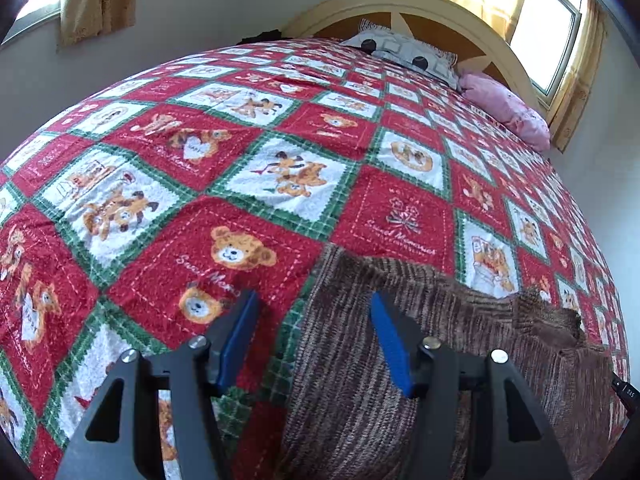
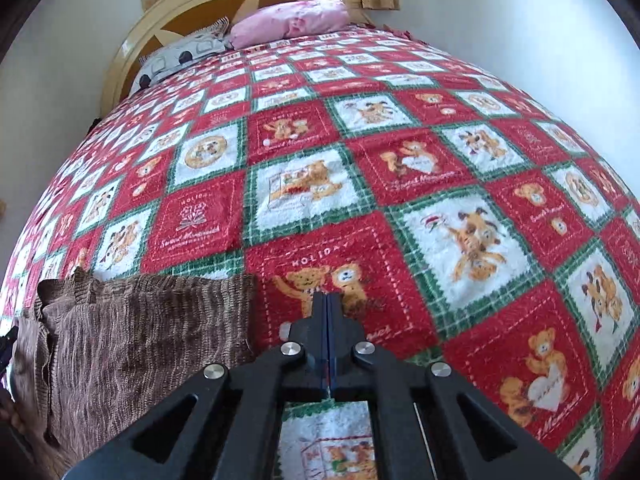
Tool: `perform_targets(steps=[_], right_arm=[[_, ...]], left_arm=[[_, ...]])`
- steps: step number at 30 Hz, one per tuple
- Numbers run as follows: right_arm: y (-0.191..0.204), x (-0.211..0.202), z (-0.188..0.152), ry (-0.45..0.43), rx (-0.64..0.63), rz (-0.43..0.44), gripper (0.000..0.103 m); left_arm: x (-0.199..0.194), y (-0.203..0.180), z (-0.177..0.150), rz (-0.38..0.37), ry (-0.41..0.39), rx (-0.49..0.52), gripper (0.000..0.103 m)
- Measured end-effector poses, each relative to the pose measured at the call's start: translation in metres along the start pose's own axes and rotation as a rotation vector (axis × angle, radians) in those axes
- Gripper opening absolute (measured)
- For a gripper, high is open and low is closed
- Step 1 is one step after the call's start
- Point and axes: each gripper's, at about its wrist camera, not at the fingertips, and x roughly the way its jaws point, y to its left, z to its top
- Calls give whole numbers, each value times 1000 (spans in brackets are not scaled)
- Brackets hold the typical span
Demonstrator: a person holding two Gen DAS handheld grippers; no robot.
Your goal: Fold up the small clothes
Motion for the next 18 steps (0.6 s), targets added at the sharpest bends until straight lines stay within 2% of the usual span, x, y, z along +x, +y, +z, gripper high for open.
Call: perform_targets(steps=[3,7,11,13,14,15,16,18], right_arm=[[2,-9,-1,-30,-9,26,0],[10,-52,-6,-153,17,71,0],[61,-81,-18,-125,-77,261,1],[92,-84,-21,-80,-132,356,5],[108,-81,-23,-34,-155,408,24],[125,-75,-24,15,-167,456,53],[140,-70,-26,39,-170,487,61],[177,-67,-30,42,-238,518,62]], left_arm=[[1,0,0,23,-2,9,63],[6,-6,4,79,-1,29,64],[0,-5,4,76,14,31,64],[-14,-8,0,122,10,52,65],[-26,-8,-6,132,-9,65,65],[-34,-8,-11,120,-13,76,65],[-44,-6,-17,95,-7,79,65],[-63,5,-31,50,-3,52,67]])
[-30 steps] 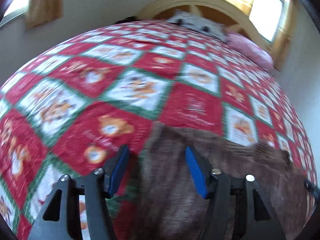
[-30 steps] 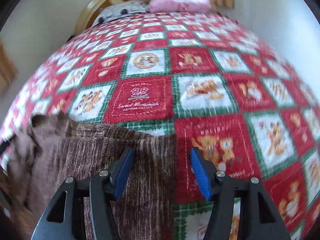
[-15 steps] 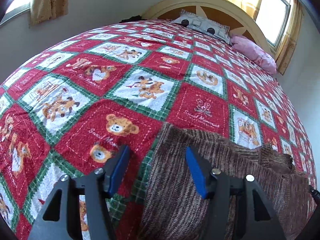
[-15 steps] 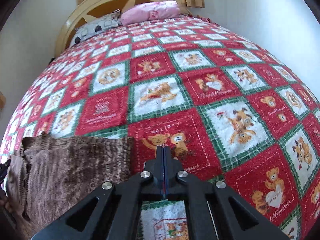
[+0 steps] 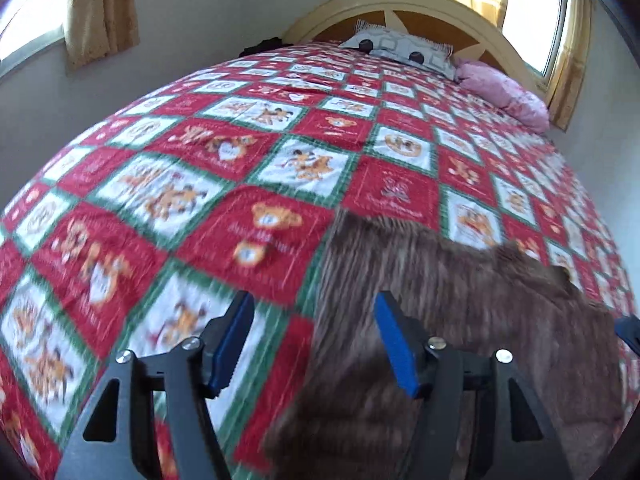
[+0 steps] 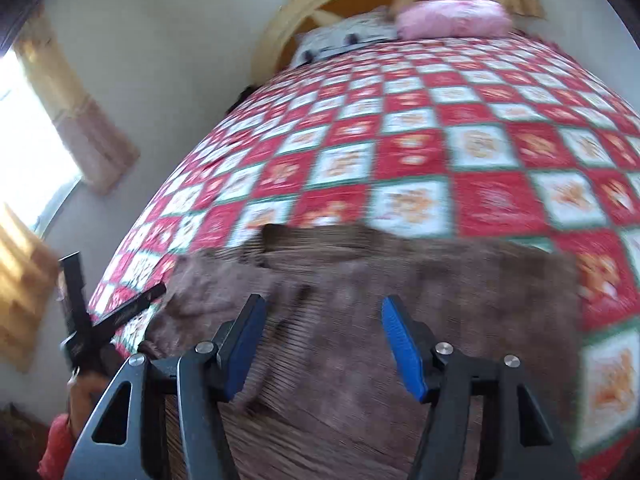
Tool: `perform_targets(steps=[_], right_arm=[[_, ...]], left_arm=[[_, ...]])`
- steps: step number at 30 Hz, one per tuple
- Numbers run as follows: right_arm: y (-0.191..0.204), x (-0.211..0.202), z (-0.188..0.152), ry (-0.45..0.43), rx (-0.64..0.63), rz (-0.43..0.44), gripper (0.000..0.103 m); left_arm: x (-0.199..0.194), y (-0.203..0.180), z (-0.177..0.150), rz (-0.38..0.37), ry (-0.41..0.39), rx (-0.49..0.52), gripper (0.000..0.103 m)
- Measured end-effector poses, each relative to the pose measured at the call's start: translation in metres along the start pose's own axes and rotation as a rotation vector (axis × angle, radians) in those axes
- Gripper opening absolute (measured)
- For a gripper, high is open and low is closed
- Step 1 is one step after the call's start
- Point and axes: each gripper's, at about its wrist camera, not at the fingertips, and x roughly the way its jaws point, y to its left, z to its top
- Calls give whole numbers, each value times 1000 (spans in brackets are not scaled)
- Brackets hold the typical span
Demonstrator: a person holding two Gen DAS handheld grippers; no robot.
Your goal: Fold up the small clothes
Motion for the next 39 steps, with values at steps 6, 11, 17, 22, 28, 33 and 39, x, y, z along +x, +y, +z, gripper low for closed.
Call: perform_targets(steps=[6,11,17,22,28,33,39], right_arm=[[93,66,26,21,-236,130,61],[164,130,34,91,-459,77,59],[213,198,19,212,-706,-16,34],[221,210,19,201,-755,23,29],[220,214,13,198,-744,74,10],[234,221,18,170,-703,62,5],[249,233,18,145,-696,99,4]], left_arm=[[-30,31,-52,-79,8,-140,67],[-30,25,-62,-70,-39,-149,69],[-29,34,-65,-119,-48,-189,70],[-35,48,-71,-178,-83,-256,70],[-35,50,-72,-176,-90,-256,70],[-36,50,-73,-174,-90,-254,71],[-35,46,-72,-158,-91,-245,71]])
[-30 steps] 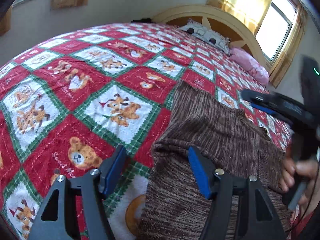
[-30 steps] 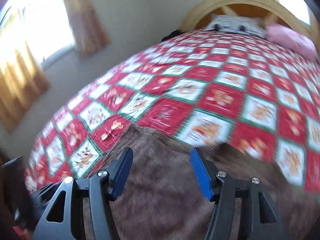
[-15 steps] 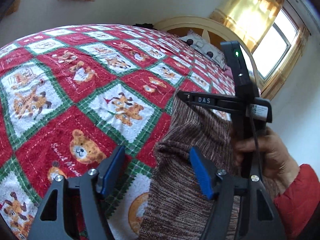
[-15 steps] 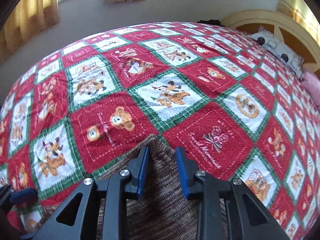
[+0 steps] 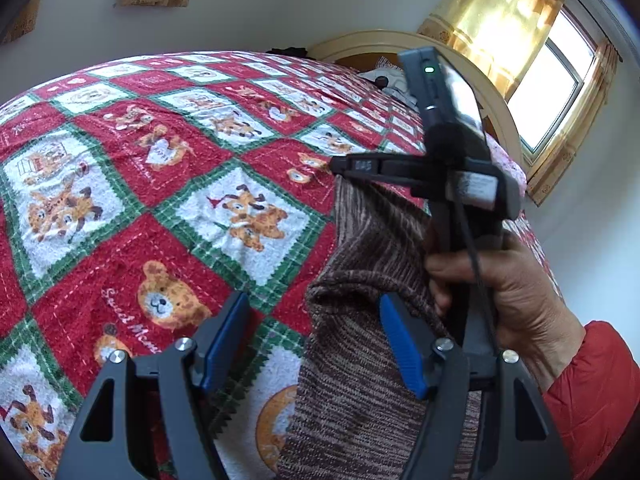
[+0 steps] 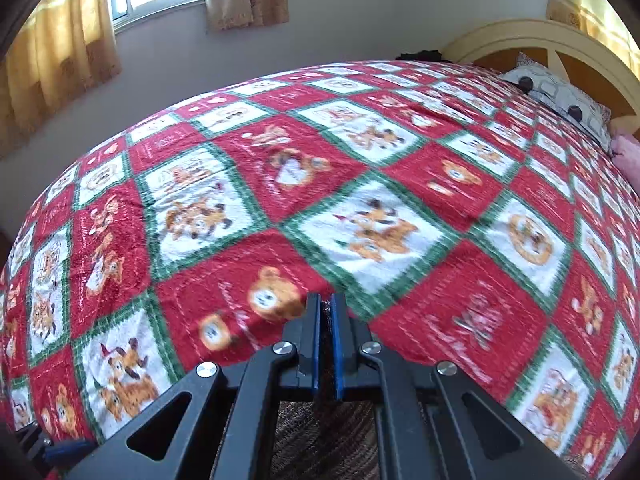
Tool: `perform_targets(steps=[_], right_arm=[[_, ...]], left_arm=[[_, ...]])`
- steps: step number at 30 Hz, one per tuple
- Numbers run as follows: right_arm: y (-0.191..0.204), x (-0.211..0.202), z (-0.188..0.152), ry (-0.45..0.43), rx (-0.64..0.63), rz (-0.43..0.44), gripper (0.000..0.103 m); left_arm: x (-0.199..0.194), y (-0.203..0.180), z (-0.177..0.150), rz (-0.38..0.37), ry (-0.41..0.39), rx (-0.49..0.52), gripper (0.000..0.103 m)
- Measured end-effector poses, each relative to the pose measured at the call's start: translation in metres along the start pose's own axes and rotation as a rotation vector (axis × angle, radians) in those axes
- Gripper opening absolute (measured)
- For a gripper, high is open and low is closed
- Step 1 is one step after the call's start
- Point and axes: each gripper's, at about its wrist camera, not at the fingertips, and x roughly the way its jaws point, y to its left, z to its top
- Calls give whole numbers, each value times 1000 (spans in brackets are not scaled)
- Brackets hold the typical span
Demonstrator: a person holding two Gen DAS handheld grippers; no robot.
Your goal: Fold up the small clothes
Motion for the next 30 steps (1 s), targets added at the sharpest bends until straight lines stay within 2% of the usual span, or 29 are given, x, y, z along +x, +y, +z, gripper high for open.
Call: perform_targets(steps=[5,8,10,11,12,14,17,18,19,21,24,28,30], right_arm=[[0,-6,-2,-2,-28,-52,8],[-12,-42,-9,-64,41,-65,9],[-21,-69,-19,-101,109,-46,20],[-23,-83,-27,-108,133,-36,34],[-23,-91,-34,-116,145,-20,36],[-18,-102,-56,-81,168,73,36],[2,-95,-86,27,161,127,36],[8,-92,-95,51,143,128,36],[16,-96,-106,31,105,102,36],[24,-106,-121,29,51,80,36],[18,-124,-142,41,49,99,36],[13,-138,-154,69,59,54,36],[7,-146,-152,58,117,61,36]], left_arm=[[-1,0,0,-3,0,-3,71],[-1,1,0,-6,0,-5,71],[0,1,0,-4,2,-3,71],[0,0,0,-2,3,-1,71],[0,1,1,-2,3,-1,71],[0,1,0,-6,2,-4,71],[-2,4,0,-28,0,-20,71],[-4,6,0,-38,2,-28,71],[-6,8,0,-46,8,-28,71],[-13,7,1,-21,27,11,71],[-22,2,7,56,24,88,71],[-22,-5,33,68,16,121,72],[-13,-15,45,77,23,176,82]])
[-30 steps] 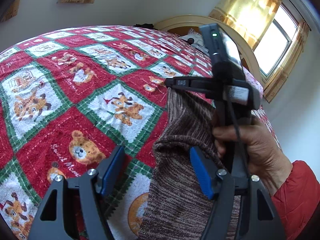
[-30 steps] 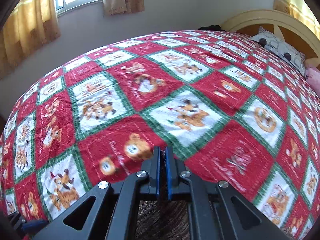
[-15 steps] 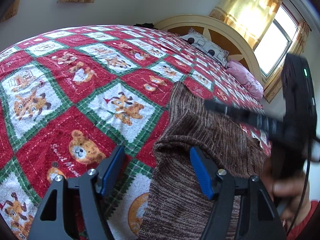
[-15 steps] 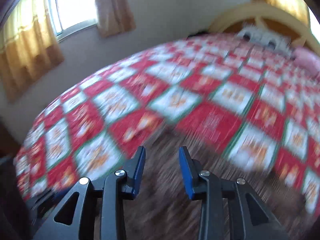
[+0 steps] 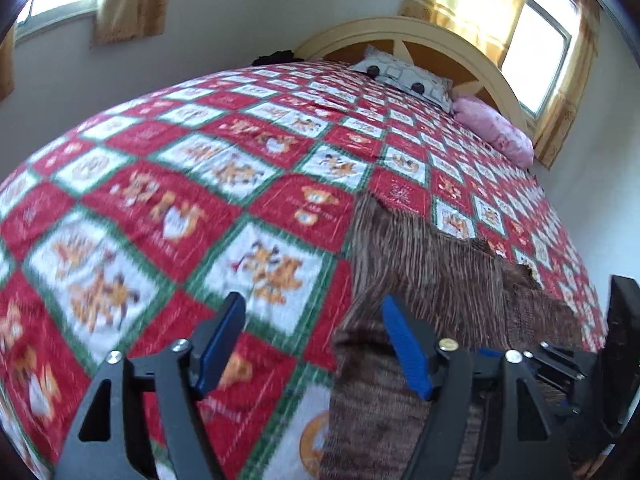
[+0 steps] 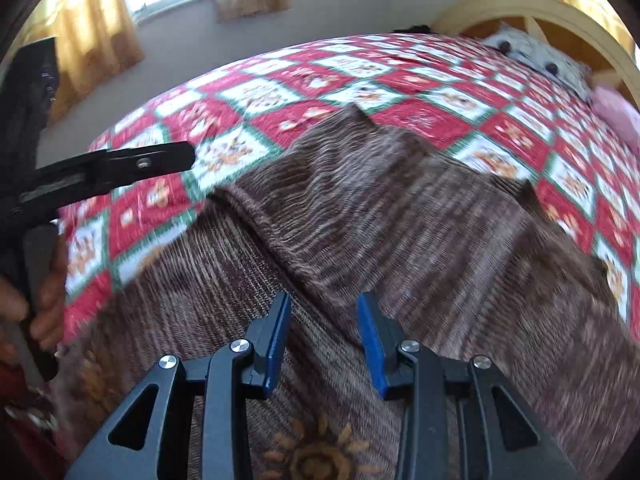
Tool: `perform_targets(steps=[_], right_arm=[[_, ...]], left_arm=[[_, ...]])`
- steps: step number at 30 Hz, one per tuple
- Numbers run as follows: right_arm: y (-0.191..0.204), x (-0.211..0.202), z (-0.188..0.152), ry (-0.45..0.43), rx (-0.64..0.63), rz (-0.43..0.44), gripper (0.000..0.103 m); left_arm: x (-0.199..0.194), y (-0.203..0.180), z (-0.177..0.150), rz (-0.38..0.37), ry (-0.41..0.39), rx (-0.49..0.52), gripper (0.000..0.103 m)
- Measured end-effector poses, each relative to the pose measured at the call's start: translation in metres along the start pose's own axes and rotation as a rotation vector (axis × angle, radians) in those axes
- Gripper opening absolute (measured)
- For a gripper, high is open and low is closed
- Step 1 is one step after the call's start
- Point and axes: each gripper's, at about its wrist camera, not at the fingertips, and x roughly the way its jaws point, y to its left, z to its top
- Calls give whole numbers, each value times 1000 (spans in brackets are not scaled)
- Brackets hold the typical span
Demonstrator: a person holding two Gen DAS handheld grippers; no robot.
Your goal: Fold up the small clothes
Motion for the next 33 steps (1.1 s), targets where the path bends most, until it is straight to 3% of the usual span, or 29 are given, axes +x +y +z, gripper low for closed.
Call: perform_targets(steps=[3,6,9,13,17,23,26,28,30,33], right_arm=[[-13,-19,-2,-96,123,32,36],[-25,-22,-5,-130,214,29,36],[-37,-7,-18,-33,259,11,36],[-42,-21,-27,-55,256,18,36],[-57,-49,-38,-105,313,-24,36],[-74,-66,-37,-197,406,-28,36],[-71,-55,-35,-189,417,15,36],[-67,-40,-36,-150,413,11,36],[-63,-27,-44,-100,409,-5,37],[-60,-36,-47,-121,383,-30,36]], left_arm=[[25,-8,9,35,8,44,82],[60,-7,-4,102,128,65,82],[49,-15,-12,171,98,133,85],[44,-2,-14,163,103,100,89],[31,3,-14,209,89,82,89],[19,-27,-14,166,9,124,89],[32,-37,-15,120,33,136,90],[52,-36,-20,154,118,132,90],[53,-33,-18,127,119,113,93],[51,-30,-18,110,117,108,94]])
